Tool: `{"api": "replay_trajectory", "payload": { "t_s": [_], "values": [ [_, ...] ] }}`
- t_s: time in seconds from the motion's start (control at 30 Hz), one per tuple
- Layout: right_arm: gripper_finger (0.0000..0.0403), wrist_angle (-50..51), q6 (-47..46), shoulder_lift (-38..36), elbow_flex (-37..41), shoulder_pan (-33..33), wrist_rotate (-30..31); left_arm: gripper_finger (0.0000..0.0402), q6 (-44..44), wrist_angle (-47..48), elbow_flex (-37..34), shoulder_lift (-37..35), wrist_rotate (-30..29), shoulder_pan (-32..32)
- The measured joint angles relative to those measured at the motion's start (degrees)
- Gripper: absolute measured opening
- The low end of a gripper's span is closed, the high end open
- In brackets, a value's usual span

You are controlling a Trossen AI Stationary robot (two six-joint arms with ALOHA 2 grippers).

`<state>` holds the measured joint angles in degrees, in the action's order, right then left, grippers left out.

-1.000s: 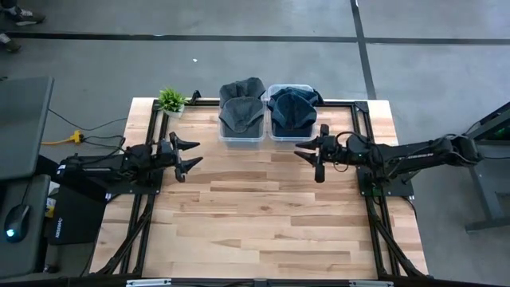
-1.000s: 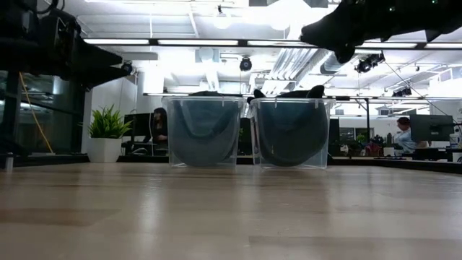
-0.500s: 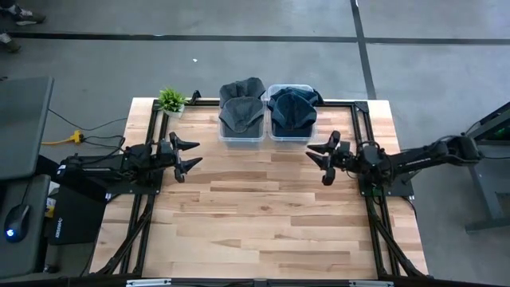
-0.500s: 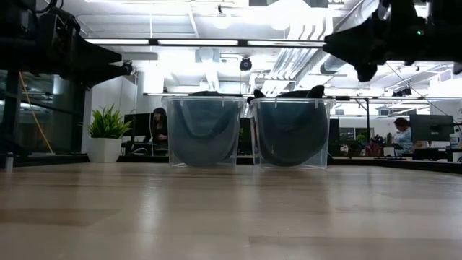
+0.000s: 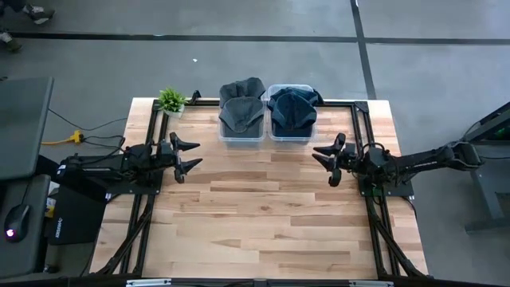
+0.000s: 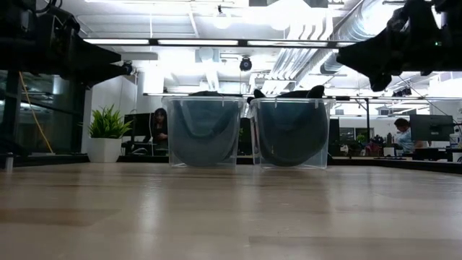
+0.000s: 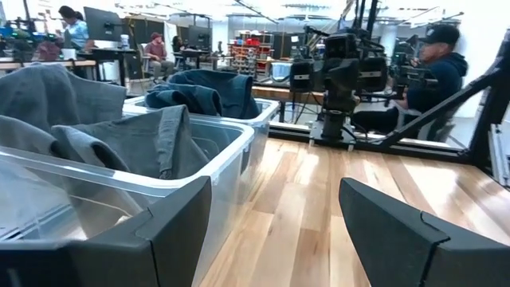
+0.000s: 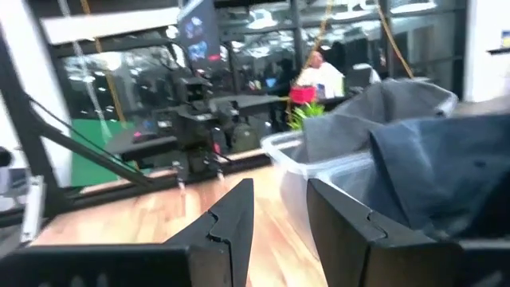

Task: Pick & Place hat
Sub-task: Return to Home Position

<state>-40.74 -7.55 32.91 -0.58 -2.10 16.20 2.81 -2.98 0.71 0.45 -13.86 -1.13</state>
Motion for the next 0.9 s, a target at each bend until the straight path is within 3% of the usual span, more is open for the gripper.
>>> {"api": "replay_trajectory", "payload": {
  "t_s": [0.4,0.5,0.67,0.9],
  "values": [
    [0.0112,15.4,-3.0,-11.1,0.0,0.0,1.2,0.0273,-3.0,0.3,0.0,0.2,1.8,0.0],
    [0.0112,17.3,-2.3,-12.8,0.0,0.0,-0.1,0.0273,-4.5,0.6,0.0,0.5,4.5,0.0],
    [0.0112,20.3,-3.8,-13.9,0.0,0.0,-1.2,0.0273,-7.3,1.4,0.0,2.2,9.0,0.0],
    [0.0112,25.6,-5.4,-13.9,0.0,0.0,-3.1,0.0273,-7.1,1.4,0.0,5.3,10.4,0.0]
  ]
}}
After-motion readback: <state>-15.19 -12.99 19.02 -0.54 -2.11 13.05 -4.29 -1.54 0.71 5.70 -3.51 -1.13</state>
